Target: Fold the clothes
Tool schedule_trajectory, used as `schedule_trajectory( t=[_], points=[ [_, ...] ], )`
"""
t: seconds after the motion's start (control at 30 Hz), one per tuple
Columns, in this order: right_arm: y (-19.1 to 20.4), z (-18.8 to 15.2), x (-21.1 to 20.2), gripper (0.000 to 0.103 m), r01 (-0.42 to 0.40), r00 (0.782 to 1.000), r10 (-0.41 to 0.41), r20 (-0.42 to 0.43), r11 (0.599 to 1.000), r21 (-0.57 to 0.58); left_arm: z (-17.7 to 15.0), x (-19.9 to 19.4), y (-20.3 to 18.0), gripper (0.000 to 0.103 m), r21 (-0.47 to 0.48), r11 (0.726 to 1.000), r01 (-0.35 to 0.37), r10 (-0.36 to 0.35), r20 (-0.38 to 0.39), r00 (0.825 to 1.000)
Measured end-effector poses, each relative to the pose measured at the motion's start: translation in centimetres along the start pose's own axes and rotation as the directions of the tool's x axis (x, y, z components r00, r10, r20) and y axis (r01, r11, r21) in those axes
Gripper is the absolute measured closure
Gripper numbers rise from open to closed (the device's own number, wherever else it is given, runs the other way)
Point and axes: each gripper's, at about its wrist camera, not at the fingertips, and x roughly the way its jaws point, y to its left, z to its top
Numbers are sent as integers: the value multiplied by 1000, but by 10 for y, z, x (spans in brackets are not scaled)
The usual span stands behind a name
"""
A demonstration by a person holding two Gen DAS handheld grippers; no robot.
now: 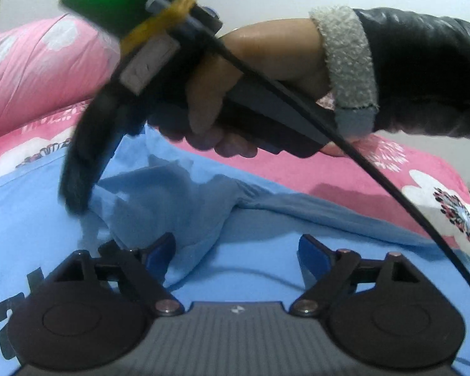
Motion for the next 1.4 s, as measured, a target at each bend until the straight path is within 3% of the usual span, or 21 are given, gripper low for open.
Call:
schedule_trajectory(
  t=[0.03, 0.07, 0.13, 0.23, 0.27, 0.33, 0.4, 0.5, 0.57, 0.63, 0.7, 0.73, 0.77, 0.83, 0.9, 0.97, 1.03, 1.13, 1.2, 1.33, 1.4],
  points=[
    [-7, -2, -5, 100, -6, 1000, 4, 29, 998, 62, 0, 0, -1, 15, 3, 1000, -1, 1, 1, 1000],
    [-14, -4, -11, 100, -14, 998, 5, 65, 992, 129, 0, 0, -1, 15, 1, 1000, 0, 0, 2, 1000],
    [-32, -15, -22, 100, -124, 982, 77, 175, 952, 279, 0, -1, -1, 15, -2, 1000, 2, -2, 4, 1000],
    [-52, -32, -28, 99, -310, 926, 173, 336, 856, 414, 0, -1, -3, 15, -4, 1000, 3, -3, 3, 1000],
    [-53, -34, -23, 96, -338, 917, 192, 349, 840, 424, 0, -1, -3, 15, -4, 1000, 4, -4, 2, 1000],
    [-50, -31, -7, 94, -347, 921, 220, 321, 838, 421, 0, -1, -4, 14, -8, 1000, 8, -8, 3, 1000],
    [-43, -26, 2, 85, -319, 936, 220, 276, 862, 395, 0, -2, -3, 14, -18, 1000, 17, -17, 8, 1000],
    [-39, -20, -6, 71, -279, 939, 179, 293, 895, 349, 0, -4, -2, 13, -39, 998, 39, -38, 18, 999],
    [-45, -25, -28, 61, -241, 926, 104, 362, 902, 357, 0, -6, -1, 12, -54, 997, 57, -56, 22, 998],
    [-53, -34, -52, 61, -185, 914, 10, 406, 900, 395, 1, -9, -1, 12, -65, 996, 68, -66, 25, 997],
    [-59, -45, -71, 64, -94, 918, -94, 386, 892, 442, 2, -14, 6, 12, -69, 996, 63, -60, 47, 997],
    [-59, -52, -75, 72, -58, 925, -123, 360, 889, 454, 3, -17, 8, 12, -69, 996, 57, -52, 64, 997],
    [-59, -59, -79, 82, -32, 932, -141, 335, 887, 462, 4, -21, 10, 12, -69, 996, 53, -47, 86, 995],
    [-55, -69, -78, 86, 3, 945, -149, 292, 895, 447, 5, -31, 8, 12, -66, 996, 62, -51, 160, 986],
    [-49, -76, -71, 87, 46, 957, -159, 243, 909, 414, 6, -33, 9, 11, -66, 994, 87, -74, 181, 981],
    [-43, -82, -57, 87, 118, 965, -191, 178, 927, 356, 6, -19, 11, 11, -78, 993, 92, -84, 103, 991],
    [-50, -93, -39, 86, 221, 963, -261, 67, 909, 353, 6, -5, 13, 12, -99, 992, 74, -73, 11, 997],
    [-60, -93, -47, 88, 242, 951, -300, 70, 870, 430, 6, -10, 20, 12, -130, 987, 90, -89, 18, 996],
    [-55, -82, -54, 88, 271, 936, -335, 109, 883, 384, 5, -10, 21, 12, -135, 987, 89, -88, 14, 996],
    [-55, -58, -41, 88, 225, 945, -290, 153, 912, 344, 1, -12, 19, 12, -125, 989, 84, -84, 8, 996],
    [-67, -51, -21, 89, 234, 948, -294, 123, 905, 355, -2, -13, 19, 12, -129, 987, 92, -92, 5, 996]
  ],
)
